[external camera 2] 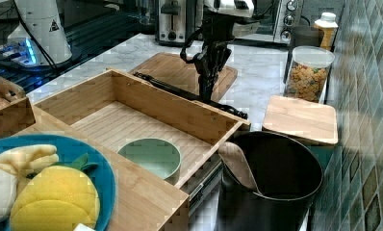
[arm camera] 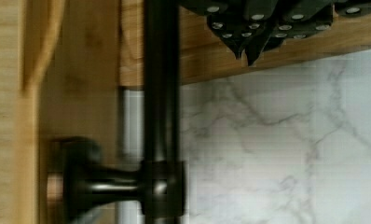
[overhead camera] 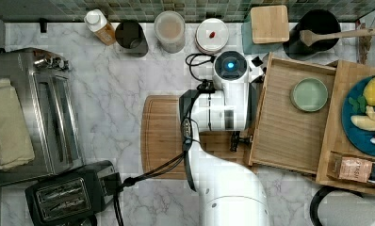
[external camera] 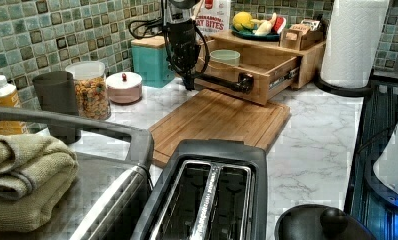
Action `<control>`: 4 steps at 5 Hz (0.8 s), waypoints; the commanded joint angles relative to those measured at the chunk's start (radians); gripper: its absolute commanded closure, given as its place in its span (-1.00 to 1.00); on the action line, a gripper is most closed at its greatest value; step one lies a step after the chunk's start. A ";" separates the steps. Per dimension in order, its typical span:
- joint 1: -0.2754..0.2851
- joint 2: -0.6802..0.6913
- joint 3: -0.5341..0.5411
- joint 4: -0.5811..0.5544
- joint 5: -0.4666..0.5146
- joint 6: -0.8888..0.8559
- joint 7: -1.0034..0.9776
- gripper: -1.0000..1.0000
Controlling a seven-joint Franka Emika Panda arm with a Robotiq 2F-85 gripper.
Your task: Close the drawer.
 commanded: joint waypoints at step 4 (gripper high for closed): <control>-0.309 -0.035 -0.104 -0.036 0.116 0.134 -0.389 1.00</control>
